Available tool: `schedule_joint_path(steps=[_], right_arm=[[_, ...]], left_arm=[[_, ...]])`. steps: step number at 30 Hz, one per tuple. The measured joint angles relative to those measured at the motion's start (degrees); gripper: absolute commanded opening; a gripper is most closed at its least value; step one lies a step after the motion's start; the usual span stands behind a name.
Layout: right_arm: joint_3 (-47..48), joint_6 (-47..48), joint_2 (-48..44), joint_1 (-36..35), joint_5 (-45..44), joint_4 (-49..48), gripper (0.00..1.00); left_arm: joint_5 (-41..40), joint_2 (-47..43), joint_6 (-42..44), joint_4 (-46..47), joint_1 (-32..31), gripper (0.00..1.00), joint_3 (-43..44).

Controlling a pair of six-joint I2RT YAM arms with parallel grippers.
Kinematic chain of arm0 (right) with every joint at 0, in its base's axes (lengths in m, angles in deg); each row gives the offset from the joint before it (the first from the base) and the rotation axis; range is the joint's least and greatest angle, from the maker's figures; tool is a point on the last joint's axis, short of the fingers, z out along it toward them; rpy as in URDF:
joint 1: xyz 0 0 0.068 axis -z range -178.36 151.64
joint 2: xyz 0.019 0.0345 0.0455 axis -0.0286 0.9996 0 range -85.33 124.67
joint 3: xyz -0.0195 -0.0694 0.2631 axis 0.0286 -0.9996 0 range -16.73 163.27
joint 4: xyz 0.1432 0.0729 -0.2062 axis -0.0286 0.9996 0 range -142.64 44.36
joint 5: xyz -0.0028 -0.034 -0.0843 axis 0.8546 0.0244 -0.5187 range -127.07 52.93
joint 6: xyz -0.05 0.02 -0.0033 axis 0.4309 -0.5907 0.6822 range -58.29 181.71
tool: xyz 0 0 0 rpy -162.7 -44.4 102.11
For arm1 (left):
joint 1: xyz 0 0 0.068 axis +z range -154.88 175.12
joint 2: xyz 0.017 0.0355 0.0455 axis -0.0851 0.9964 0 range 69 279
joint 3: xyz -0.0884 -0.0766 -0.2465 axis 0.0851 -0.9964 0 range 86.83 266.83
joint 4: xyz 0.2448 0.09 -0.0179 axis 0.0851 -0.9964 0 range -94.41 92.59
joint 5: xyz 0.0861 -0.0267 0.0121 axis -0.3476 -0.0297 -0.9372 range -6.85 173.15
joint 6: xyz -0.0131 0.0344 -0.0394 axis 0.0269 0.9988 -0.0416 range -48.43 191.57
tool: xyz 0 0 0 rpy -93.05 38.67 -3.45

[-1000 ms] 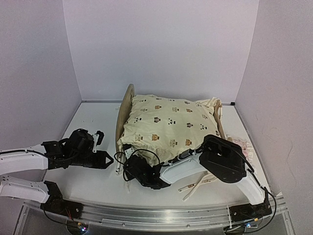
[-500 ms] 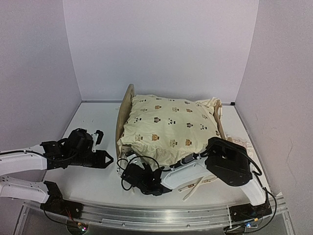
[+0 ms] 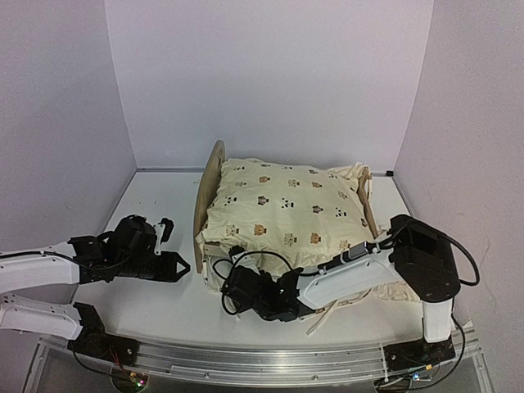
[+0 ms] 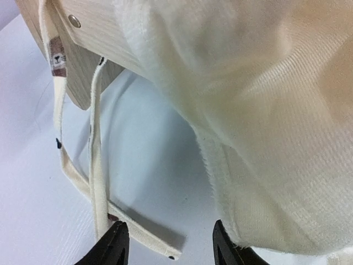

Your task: Set up the pet bed

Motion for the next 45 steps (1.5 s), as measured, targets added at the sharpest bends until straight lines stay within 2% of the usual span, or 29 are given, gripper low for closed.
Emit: schedule_joint_path(steps=[8,18,26,37,42,45], right_arm=[[-4.69,-4.37,-0.19,2.99,7.71,-2.18,0.52],[-6.11,-5.40,-0.19,3.06,13.11,-7.69,0.49],[-6.70,-5.88,-0.18,2.84,17.10,-10.52,0.39],[-6.36,-5.37,0.60,0.00,13.90,-10.07,0.31],[-4.66,-3.75,1.91,-0.85,11.65,-9.04,0.22],[-3.54,-2.45,2.88,-1.56,9.86,-8.46,0.13]], left_arm=[[0.15,0.73,-0.02,-0.01,0.00,0.45,0.00],[0.15,1.09,0.00,0.00,0.00,0.45,0.00],[0.15,1.96,0.00,0.02,0.00,0.45,0.00],[0.15,2.15,-0.01,0.02,0.00,0.44,0.00],[0.15,2.15,-0.02,0.02,0.00,0.44,0.00],[0.15,2.15,-0.02,0.02,0.00,0.44,0.00]])
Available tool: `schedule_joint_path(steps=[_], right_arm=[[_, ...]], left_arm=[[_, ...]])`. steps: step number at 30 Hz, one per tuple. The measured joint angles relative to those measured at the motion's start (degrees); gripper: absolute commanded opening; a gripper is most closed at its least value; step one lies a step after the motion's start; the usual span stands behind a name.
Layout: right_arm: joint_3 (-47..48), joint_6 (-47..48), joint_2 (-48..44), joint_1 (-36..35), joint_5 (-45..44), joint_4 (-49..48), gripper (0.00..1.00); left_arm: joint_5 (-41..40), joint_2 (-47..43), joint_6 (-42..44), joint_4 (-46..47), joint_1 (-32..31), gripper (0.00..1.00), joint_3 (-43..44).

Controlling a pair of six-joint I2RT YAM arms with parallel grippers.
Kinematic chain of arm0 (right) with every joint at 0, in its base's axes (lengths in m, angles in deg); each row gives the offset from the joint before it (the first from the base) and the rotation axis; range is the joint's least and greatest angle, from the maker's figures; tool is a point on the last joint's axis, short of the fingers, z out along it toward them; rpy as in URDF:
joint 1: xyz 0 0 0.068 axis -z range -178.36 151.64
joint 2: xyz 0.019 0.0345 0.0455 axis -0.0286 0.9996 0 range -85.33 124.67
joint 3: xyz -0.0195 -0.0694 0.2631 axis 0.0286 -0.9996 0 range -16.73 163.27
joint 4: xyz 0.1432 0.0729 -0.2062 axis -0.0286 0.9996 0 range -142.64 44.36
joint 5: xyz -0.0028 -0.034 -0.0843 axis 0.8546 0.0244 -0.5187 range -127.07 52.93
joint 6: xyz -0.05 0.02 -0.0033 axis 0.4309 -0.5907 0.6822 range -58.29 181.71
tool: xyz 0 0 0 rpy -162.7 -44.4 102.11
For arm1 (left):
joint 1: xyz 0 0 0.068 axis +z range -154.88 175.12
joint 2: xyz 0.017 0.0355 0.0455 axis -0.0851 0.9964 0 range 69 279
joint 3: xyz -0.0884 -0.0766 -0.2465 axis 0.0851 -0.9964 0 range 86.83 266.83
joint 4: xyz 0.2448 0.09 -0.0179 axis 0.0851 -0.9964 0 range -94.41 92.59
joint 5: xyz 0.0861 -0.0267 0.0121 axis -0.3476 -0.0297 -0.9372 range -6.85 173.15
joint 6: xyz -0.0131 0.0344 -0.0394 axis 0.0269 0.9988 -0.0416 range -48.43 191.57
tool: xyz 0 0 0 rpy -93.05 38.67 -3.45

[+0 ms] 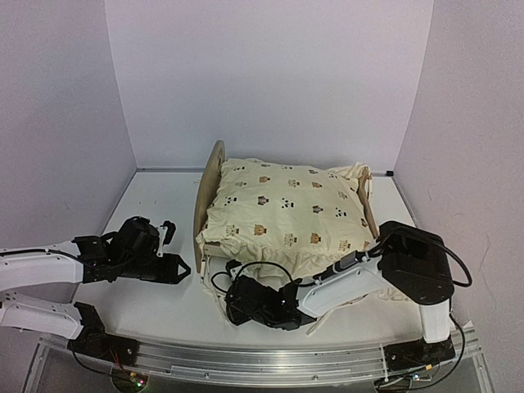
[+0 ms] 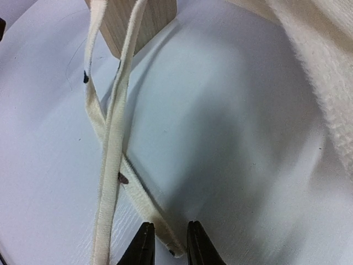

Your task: Set up the pet bed

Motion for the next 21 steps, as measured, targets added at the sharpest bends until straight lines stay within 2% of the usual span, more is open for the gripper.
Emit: schedule_joint_path(steps=[3,10,21], right_arm=[[0.99,0.95,0.92,-0.89,-2.34,0.63,0.00],[1.59,2.94,1.47,-1.71,-4.61,1.01,0.00],[1.80,11.54,0.37,-1.78,-5.55,4.57,0.00]], left_arm=[[0.00,0.00,0.00,0.01,0.00,0.44,0.00],[0.06,0.98,0.06,1.61,0.00,0.44,0.00],[0.35,6.35,1.32,9.67,0.00,0.48,0.00]])
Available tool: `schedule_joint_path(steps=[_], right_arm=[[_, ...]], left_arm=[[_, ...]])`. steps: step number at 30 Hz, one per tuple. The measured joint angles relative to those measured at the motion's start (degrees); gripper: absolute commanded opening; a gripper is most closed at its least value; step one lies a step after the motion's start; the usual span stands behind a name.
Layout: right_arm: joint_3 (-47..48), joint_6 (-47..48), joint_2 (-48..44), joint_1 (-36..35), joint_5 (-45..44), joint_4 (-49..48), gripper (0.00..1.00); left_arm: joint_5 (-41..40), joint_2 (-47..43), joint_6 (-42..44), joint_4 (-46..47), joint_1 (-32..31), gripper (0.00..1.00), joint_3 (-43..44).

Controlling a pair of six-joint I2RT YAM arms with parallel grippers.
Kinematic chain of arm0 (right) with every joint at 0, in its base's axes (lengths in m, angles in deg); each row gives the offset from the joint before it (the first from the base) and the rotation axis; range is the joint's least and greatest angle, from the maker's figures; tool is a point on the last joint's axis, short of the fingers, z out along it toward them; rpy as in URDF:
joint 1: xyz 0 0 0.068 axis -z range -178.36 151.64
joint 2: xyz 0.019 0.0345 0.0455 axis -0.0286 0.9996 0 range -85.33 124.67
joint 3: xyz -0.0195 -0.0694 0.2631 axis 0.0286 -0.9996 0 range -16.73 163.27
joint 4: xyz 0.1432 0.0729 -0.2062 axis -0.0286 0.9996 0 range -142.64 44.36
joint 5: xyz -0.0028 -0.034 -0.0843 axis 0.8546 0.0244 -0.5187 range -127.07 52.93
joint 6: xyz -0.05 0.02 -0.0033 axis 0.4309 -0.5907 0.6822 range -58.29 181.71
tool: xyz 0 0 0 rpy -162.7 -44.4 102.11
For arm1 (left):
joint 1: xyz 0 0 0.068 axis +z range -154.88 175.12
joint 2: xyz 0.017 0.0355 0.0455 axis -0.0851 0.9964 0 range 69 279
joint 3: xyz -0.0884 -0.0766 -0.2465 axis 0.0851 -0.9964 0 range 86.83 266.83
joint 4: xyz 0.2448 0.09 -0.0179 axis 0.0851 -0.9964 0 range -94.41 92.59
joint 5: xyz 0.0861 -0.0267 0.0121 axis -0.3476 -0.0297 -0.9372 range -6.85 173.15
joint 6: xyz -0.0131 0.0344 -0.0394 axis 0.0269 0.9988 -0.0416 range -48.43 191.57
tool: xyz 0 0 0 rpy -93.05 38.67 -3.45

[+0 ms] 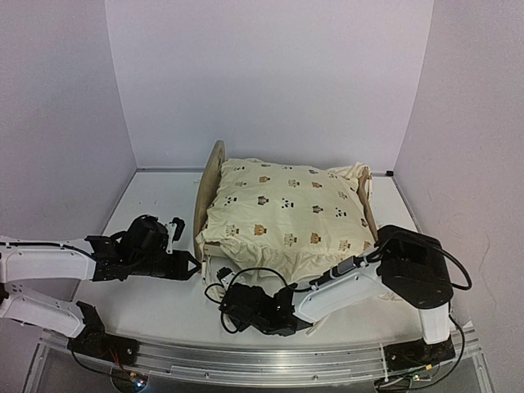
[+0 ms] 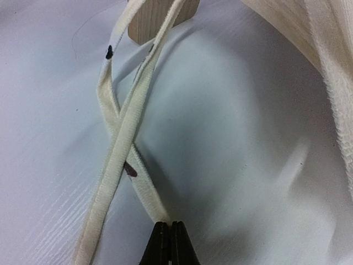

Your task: Set up the pet bed

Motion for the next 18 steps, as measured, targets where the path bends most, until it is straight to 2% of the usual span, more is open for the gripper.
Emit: schedule_joint_path(steps=[18], right_arm=[[0.01,5.58,-1.97,0.91,0.32,1.93,0.00]], left_arm=[[2.30,9.44,0.51,12.24,0.06,0.43,-0.15]])
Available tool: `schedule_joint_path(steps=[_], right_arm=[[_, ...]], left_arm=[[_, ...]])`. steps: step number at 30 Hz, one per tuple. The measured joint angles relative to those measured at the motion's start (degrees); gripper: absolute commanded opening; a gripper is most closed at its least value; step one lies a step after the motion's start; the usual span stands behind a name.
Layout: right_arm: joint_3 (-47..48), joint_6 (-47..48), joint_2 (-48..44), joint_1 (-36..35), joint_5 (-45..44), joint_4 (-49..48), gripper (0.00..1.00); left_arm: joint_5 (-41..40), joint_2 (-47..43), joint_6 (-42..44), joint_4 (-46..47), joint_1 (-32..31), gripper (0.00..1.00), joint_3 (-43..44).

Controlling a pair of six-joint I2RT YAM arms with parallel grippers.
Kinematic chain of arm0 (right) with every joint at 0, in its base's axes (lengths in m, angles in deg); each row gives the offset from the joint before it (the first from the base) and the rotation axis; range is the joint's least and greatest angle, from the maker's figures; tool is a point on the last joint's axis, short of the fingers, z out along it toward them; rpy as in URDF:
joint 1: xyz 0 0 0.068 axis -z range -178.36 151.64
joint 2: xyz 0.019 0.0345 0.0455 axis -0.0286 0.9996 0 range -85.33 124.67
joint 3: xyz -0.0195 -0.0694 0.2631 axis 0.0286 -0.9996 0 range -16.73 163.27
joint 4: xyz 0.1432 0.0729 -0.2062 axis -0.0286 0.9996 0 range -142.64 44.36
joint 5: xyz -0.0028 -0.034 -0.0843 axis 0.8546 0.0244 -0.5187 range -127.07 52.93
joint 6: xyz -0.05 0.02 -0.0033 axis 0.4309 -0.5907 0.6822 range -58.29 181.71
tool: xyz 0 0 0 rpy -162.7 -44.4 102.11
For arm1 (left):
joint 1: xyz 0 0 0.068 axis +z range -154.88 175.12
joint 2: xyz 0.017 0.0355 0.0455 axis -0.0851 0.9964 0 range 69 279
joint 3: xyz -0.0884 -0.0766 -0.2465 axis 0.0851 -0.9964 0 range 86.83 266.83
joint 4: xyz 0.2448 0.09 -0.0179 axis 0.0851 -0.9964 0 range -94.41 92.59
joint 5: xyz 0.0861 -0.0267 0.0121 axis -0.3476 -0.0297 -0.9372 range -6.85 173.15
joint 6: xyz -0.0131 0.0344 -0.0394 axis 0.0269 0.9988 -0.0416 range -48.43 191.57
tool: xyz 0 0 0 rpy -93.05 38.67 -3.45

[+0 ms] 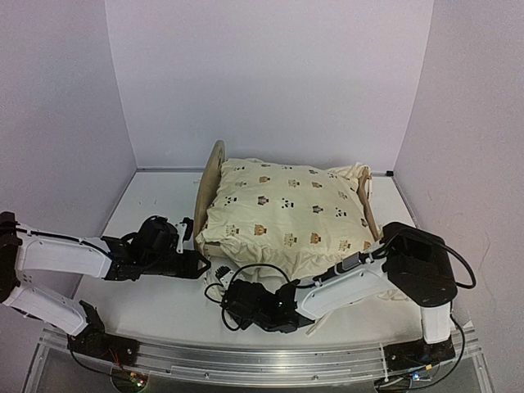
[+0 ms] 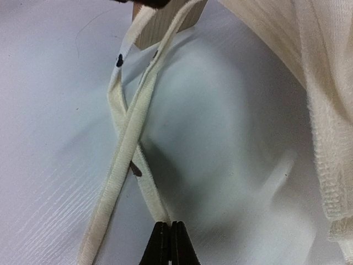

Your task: Set up the pet bed

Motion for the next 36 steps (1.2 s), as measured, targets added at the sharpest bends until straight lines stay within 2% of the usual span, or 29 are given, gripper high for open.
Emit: schedule_joint_path(steps=[6,17,23,28,36], right_arm=[[1.02,0.97,-0.85,0.61,0.53,-0.21,0.00],[1.06,1.00,-1.44,0.91,1.83,-0.61,0.00],[1.06,0.96,-1.91,1.19,2.68,-1.00,0.00],[1.06,0.61,-2.01,1.77,3.59,-1.41,0.00],[2.48,-2.19,-1.98,5.82,9.53,-3.34,0.00]], left_arm=[[-0.28,2.27,-0.34,1.93,0.01,0.41,-0.57],[-0.34,6.09,-0.34,5.10,0.01,0.22,-0.67],[-0.37,7.26,-0.30,6.82,0.01,0.01,-1.00],[-0.19,7.01,-0.25,7.65,-0.01,0.00,-1.55],[1.01,1.65,-0.20,7.70,-0.12,0.00,-3.44]])
